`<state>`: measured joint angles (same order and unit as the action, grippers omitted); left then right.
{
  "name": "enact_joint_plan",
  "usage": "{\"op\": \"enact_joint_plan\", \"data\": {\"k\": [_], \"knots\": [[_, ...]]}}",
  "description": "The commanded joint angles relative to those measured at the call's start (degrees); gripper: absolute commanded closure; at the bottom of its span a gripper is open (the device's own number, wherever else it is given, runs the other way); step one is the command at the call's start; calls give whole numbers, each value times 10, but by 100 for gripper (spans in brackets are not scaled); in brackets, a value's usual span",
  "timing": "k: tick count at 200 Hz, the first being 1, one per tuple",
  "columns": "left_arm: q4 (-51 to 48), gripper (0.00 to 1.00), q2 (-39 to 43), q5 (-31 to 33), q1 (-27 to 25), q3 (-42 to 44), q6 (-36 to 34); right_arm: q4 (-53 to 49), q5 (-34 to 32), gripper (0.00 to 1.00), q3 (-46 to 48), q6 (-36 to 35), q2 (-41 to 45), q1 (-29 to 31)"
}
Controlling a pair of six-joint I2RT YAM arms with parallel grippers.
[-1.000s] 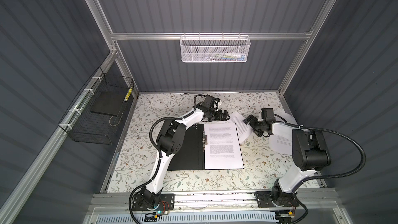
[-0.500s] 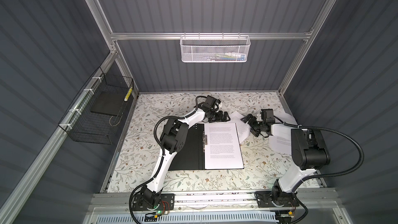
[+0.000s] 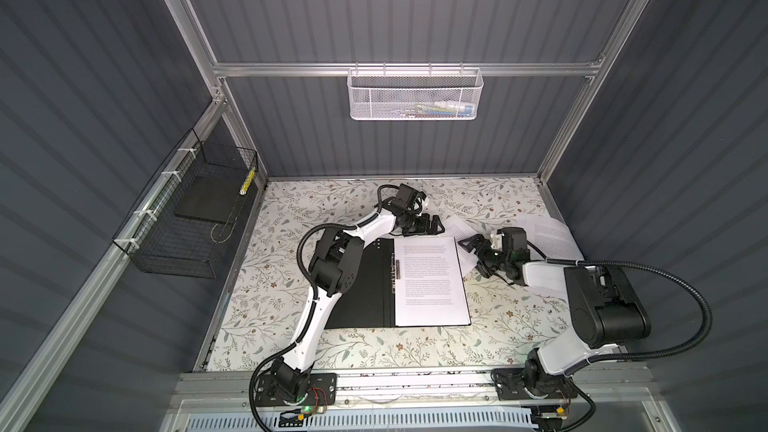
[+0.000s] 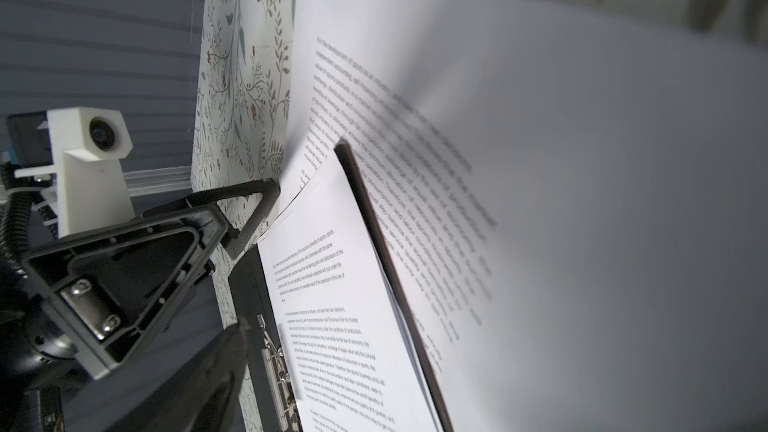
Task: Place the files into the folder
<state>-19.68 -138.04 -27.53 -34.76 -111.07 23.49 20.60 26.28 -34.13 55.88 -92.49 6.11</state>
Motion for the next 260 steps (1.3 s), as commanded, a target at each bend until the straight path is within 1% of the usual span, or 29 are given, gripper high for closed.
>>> {"op": "enact_joint_plan", "data": {"k": [1,17,20,28,51,78,104,116,142,169,210,226,260], "knots": [[-6,0,-5,-13,6,21,-2,50,-43,20,37,41,-4,6],[7,0,4,-19,8,33,5,90,-64,28,57,61,-7,11],[10,0,6,-21,9,35,6,96,-85,29,59,64,-8,12],[14,0,9,-24,11,37,9,113,-100,33,67,71,-10,17],[17,0,13,-27,13,36,14,151,-141,39,85,83,-9,36],[17,0,11,-32,15,31,16,159,-174,46,87,79,-13,56],[20,0,12,-38,17,33,19,187,-195,67,104,85,-21,66],[25,0,16,-42,18,36,23,198,-202,79,110,84,-24,69],[33,0,29,-58,19,34,25,226,-218,100,118,69,-25,74],[34,0,61,-70,22,21,22,190,-229,100,98,30,-1,73],[41,0,140,-83,22,8,24,80,-250,100,39,-55,72,61],[54,0,184,-74,22,37,25,25,-263,100,10,-103,104,55],[79,0,284,-25,22,143,19,-84,-271,100,-69,-202,173,41]]}}
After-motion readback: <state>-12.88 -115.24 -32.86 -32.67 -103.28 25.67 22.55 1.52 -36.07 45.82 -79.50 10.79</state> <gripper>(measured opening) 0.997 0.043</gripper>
